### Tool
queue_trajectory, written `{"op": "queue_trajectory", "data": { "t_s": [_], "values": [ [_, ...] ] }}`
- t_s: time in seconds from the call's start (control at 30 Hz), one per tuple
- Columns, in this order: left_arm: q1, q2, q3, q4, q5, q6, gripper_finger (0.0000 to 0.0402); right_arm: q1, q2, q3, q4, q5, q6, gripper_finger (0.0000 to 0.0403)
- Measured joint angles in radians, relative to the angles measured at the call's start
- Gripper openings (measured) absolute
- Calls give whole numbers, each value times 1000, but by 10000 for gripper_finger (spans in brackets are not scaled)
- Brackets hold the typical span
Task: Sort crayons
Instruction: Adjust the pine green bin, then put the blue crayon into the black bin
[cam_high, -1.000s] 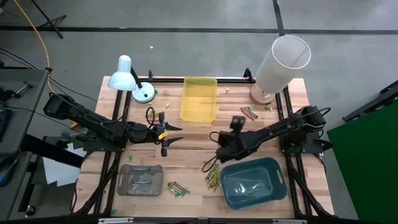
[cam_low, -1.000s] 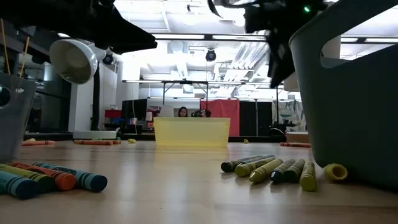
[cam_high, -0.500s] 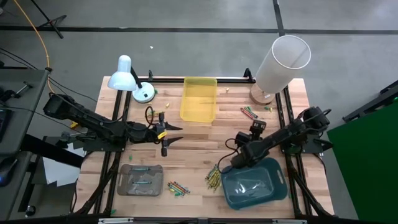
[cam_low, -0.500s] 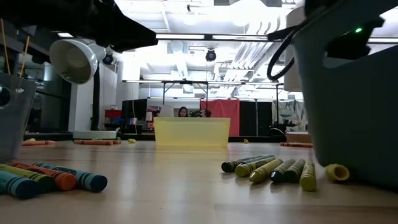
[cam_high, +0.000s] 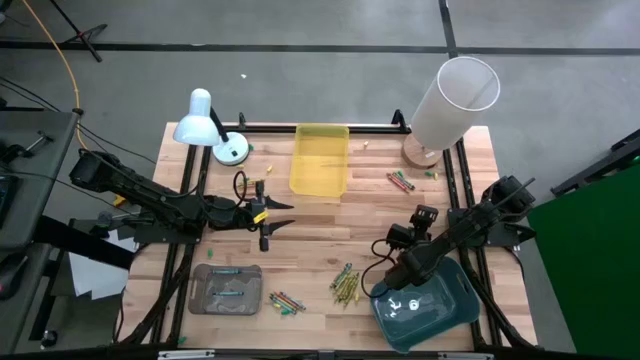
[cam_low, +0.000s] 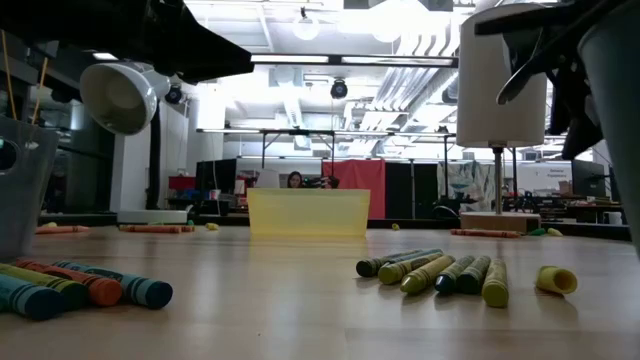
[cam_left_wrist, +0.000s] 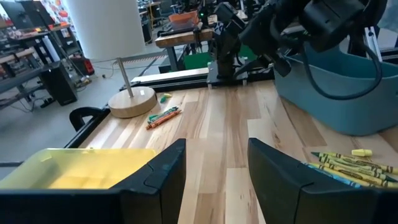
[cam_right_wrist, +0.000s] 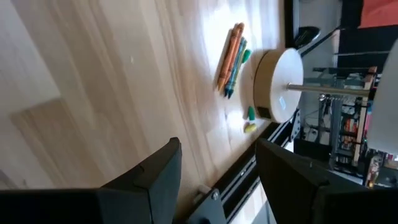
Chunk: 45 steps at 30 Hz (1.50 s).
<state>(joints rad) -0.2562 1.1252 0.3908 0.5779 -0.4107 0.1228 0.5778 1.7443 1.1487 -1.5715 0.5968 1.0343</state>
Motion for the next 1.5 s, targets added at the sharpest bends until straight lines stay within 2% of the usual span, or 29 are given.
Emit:
{"op": "queue_trajectory", "data": {
  "t_s": [0.17,0.23,0.3,0.37,0.47,0.53,0.63,0.8,0.93,1.07,1.3,1.5],
  "values": [
    [0,0,0,34,-1,45,158,-18,0,71,24,151,-29,199],
    [0,0,0,48,-2,56,158,-36,0,106,84,191,-114,199],
    [0,0,0,56,-3,67,158,-62,0,132,207,176,-266,199],
    [0,0,0,55,-4,71,158,-98,0,141,377,78,-478,199],
    [0,0,0,55,-5,72,158,-166,0,140,656,-185,-756,199],
    [0,0,0,55,-5,74,158,-214,0,140,771,-345,-866,199],
    [0,0,0,55,-5,96,158,-282,0,140,844,-488,-968,199],
    [0,0,0,49,-5,98,158,-354,15,139,825,-661,-1094,199],
    [0,0,0,48,-4,99,158,-357,42,139,839,-728,-1286,199],
    [0,0,0,48,-5,99,158,-338,80,139,838,-722,-1436,199],
    [0,0,0,48,-5,88,158,-324,174,139,880,-709,-1488,192],
    [0,0,0,48,-4,88,158,-322,215,139,887,-704,-1489,144]
  ]
}}
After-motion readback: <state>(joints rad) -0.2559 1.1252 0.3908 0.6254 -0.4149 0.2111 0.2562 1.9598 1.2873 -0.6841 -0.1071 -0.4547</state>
